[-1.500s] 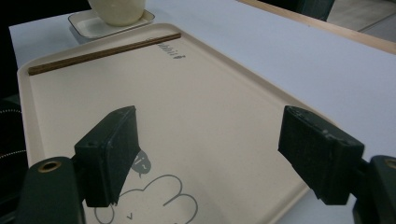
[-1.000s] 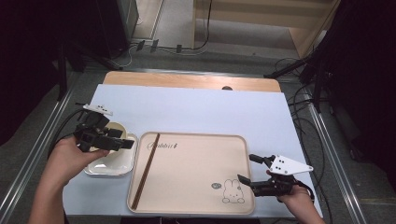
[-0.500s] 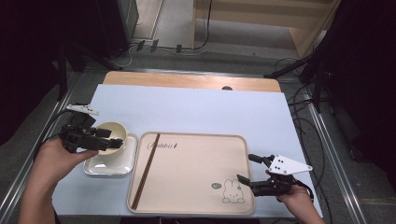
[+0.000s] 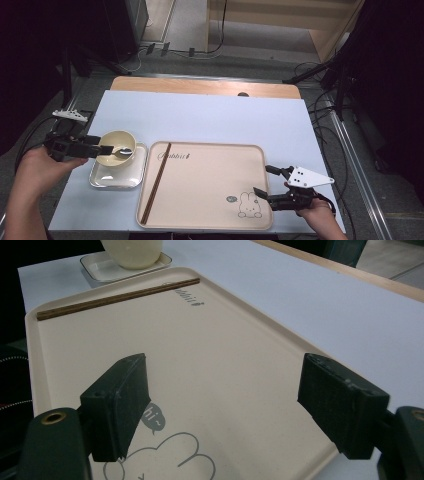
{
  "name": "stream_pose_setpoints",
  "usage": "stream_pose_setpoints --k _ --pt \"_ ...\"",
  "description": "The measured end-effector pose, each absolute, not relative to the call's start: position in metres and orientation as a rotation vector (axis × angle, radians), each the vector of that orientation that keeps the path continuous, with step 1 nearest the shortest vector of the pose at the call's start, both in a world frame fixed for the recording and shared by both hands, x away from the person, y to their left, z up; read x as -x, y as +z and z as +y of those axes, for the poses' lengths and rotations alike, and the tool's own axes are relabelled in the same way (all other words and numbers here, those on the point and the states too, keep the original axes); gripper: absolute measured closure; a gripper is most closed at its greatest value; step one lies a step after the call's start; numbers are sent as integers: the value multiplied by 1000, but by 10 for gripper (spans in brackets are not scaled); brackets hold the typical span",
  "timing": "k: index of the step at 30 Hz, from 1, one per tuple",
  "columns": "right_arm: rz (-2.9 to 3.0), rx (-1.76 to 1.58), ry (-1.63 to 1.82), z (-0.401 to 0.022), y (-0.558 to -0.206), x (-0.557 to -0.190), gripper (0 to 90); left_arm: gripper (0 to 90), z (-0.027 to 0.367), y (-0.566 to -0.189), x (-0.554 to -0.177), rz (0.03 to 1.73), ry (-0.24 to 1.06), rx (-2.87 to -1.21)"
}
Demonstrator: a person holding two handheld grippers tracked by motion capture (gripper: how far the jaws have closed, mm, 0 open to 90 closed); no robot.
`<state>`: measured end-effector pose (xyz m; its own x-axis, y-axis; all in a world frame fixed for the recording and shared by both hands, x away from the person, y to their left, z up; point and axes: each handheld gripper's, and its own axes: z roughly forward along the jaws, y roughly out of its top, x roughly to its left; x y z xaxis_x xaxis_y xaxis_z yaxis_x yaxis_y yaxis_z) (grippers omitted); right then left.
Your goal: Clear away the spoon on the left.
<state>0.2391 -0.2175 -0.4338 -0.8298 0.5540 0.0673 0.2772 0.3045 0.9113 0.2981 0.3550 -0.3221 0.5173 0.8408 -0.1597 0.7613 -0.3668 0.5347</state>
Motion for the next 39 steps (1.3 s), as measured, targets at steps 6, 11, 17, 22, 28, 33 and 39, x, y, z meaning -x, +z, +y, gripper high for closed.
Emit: stream_pose_setpoints --k 6,11,17,22,28,33,39 --pt "2311 -754 1542 -217 -433 -239 208 365 371 -325 -304 1340 205 -2188" --pt "2314 -739 1544 -216 -434 -239 212 373 392 -329 -309 1409 223 -2152" --pt "2305 -748 1548 -217 -434 -239 213 376 408 -334 -309 1436 246 -2126" --pt "2306 -743 1549 -218 -434 -238 213 394 414 -336 -309 1443 248 -2130" --pt "2304 -751 1547 -218 -434 -238 214 443 418 -343 -311 1458 215 -2150" --pt "2306 -747 1549 -218 -434 -238 214 513 419 -348 -311 1444 175 -2166" --pt "2305 -748 1549 -218 -434 -238 214 586 421 -356 -311 1466 146 -2185"
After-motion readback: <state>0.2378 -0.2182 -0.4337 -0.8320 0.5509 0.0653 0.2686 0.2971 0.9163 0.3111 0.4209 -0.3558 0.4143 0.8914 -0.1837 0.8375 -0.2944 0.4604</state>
